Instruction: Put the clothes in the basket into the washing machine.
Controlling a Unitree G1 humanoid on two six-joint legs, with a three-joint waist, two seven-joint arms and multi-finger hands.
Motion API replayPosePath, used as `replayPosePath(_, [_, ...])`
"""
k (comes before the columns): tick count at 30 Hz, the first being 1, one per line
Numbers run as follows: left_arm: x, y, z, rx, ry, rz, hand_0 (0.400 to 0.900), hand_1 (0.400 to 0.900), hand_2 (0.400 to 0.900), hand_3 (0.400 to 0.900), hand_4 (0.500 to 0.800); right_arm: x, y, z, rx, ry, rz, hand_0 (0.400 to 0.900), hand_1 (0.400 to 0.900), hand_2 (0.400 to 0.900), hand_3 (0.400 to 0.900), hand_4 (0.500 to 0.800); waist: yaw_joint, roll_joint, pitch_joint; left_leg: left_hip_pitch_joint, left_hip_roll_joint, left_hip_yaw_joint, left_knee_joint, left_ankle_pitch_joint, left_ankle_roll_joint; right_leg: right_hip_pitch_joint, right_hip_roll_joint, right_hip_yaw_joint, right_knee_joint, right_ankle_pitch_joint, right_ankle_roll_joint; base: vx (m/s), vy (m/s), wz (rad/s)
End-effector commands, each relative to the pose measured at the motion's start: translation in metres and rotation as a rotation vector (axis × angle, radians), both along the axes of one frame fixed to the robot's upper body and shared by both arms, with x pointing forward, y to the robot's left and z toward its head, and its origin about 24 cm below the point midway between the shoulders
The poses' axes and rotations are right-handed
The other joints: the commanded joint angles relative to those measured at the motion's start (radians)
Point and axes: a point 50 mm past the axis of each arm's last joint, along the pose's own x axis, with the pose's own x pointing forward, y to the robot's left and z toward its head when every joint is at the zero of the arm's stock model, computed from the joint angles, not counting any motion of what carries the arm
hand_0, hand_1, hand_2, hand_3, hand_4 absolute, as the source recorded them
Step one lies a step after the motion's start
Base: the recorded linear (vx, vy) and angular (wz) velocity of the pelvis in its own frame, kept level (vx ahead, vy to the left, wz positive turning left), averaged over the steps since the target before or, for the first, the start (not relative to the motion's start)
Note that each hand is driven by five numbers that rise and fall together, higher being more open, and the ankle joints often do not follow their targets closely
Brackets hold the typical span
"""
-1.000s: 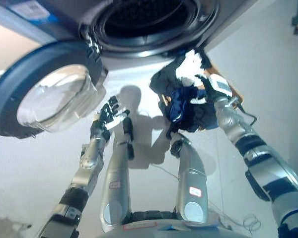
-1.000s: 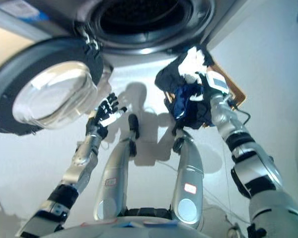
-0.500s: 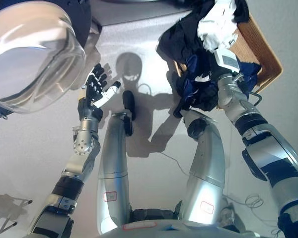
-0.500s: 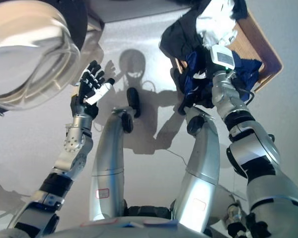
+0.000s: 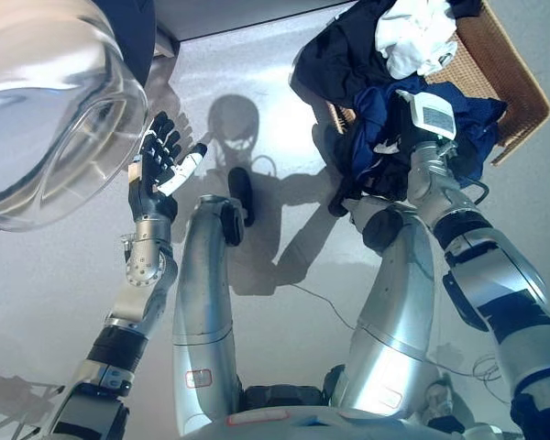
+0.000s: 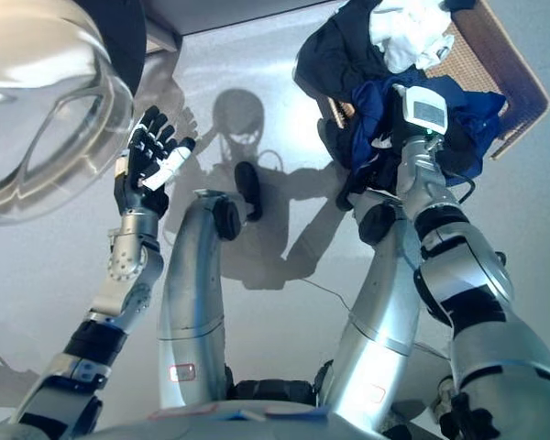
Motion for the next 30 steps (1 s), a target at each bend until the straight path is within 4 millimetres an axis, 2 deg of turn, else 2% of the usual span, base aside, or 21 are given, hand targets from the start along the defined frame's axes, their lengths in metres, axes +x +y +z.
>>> replayPosePath(1, [-0.013,-0.016,0.007,-0.08,-0.098,-0.046,0.9,0.9,0.9,0.9,0.8,-0.011,-0.025,-0.017,-0.072,0.043,-0.12,0.9,0.9,0.9,0.9,0.8,0.014,0.088,-0.103,-0.015,-0.035,-0.028,-0.121,0.073,-0.048,-0.103,0.016,-0.047,0.016,-0.006,0.093,0.01,0.001,0.05])
replayPosePath(2, [-0.013,-0.017,0.007,-0.077,-0.097,-0.049,0.9,0.9,0.9,0.9,0.8,-0.011,-0.025,-0.019,-0.063,0.05,-0.119,0.9,0.9,0.9,0.9,0.8,0.017,0.09,-0.105,-0.018,-0.036,-0.029,-0.115,0.073,-0.046,-0.108,0.015,-0.044,0.023,-0.007,0.092,0.01,-0.003,0.05])
replayPosePath(3, [-0.014,-0.016,0.007,-0.074,-0.099,-0.049,0.9,0.9,0.9,0.9,0.8,-0.011,-0.025,-0.018,-0.065,0.048,-0.117,0.637,0.637,0.637,0.637,0.642,0.02,0.092,-0.107,-0.019,-0.037,-0.03,-0.113,0.074,-0.045,-0.109,0.014,-0.043,0.026,-0.006,0.091,0.01,-0.011,0.06])
replayPosePath(4, [-0.014,-0.014,0.006,-0.074,-0.096,-0.043,0.9,0.9,0.9,0.9,0.8,-0.01,-0.023,-0.017,-0.057,0.039,-0.111,0.4,0.4,0.4,0.4,0.5,0.022,0.093,-0.109,-0.019,-0.039,-0.03,-0.108,0.074,-0.043,-0.109,0.014,-0.042,0.031,-0.006,0.09,0.02,-0.009,0.07])
replayPosePath(11, [-0.016,-0.009,0.0,-0.077,-0.071,-0.017,0.9,0.9,0.9,0.9,0.8,-0.01,-0.021,-0.014,0.004,-0.006,-0.087,0.4,0.4,0.4,0.4,0.5,0.018,0.089,-0.127,-0.023,-0.042,-0.032,-0.101,0.075,-0.04,-0.109,0.014,-0.039,0.038,-0.007,0.089,0.0,-0.002,0.01])
replayPosePath(16, [-0.02,0.003,-0.005,-0.082,-0.046,0.036,0.9,0.9,0.9,0.9,0.8,-0.009,-0.012,0.002,0.067,-0.11,-0.003,0.4,0.4,0.4,0.4,0.5,-0.006,0.062,-0.151,-0.021,-0.042,-0.031,-0.115,0.083,-0.046,-0.099,0.026,-0.046,0.015,0.007,0.089,0.01,-0.007,-0.03])
replayPosePath(19, [-0.023,0.012,-0.008,-0.09,-0.035,0.085,0.9,0.9,0.9,0.9,0.8,-0.013,-0.001,0.022,0.088,-0.231,0.098,0.4,0.4,0.4,0.4,0.5,-0.028,0.044,-0.16,-0.013,-0.039,-0.032,-0.125,0.086,-0.051,-0.082,0.037,-0.056,-0.005,0.014,0.09,0.02,-0.017,-0.11])
replayPosePath(22, [-0.028,0.023,-0.009,-0.091,-0.034,0.131,0.9,0.9,0.9,0.9,0.8,-0.03,0.001,0.042,0.087,-0.355,0.19,0.4,0.4,0.4,0.4,0.5,-0.054,0.027,-0.164,-0.002,-0.033,-0.039,-0.131,0.083,-0.056,-0.06,0.045,-0.067,-0.019,0.014,0.093,0.02,-0.011,-0.12])
replayPosePath(26, [-0.033,0.028,-0.013,-0.1,-0.022,0.153,0.9,0.9,0.9,0.9,0.8,-0.061,-0.014,0.059,0.124,-0.503,0.215,0.4,0.4,0.4,0.4,0.5,-0.073,0.014,-0.167,0.005,-0.03,-0.045,-0.135,0.081,-0.058,-0.049,0.05,-0.074,-0.021,0.007,0.097,0.01,-0.005,-0.08])
replayPosePath(28, [-0.035,0.03,-0.014,-0.105,-0.019,0.166,0.9,0.9,0.9,0.9,0.8,-0.075,-0.014,0.066,0.199,-0.587,0.252,0.4,0.4,0.4,0.4,0.5,-0.083,0.008,-0.169,0.005,-0.028,-0.046,-0.137,0.081,-0.057,-0.044,0.054,-0.079,-0.024,0.005,0.097,0.01,-0.006,-0.08])
replayPosePath(30, [-0.037,0.03,-0.016,-0.111,-0.007,0.171,0.9,0.9,0.9,0.9,0.8,-0.092,-0.008,0.067,0.391,-0.673,0.332,0.4,0.4,0.4,0.4,0.5,-0.091,0.004,-0.171,0.006,-0.028,-0.047,-0.14,0.081,-0.056,-0.04,0.057,-0.085,-0.029,0.002,0.096,0.01,-0.004,-0.05])
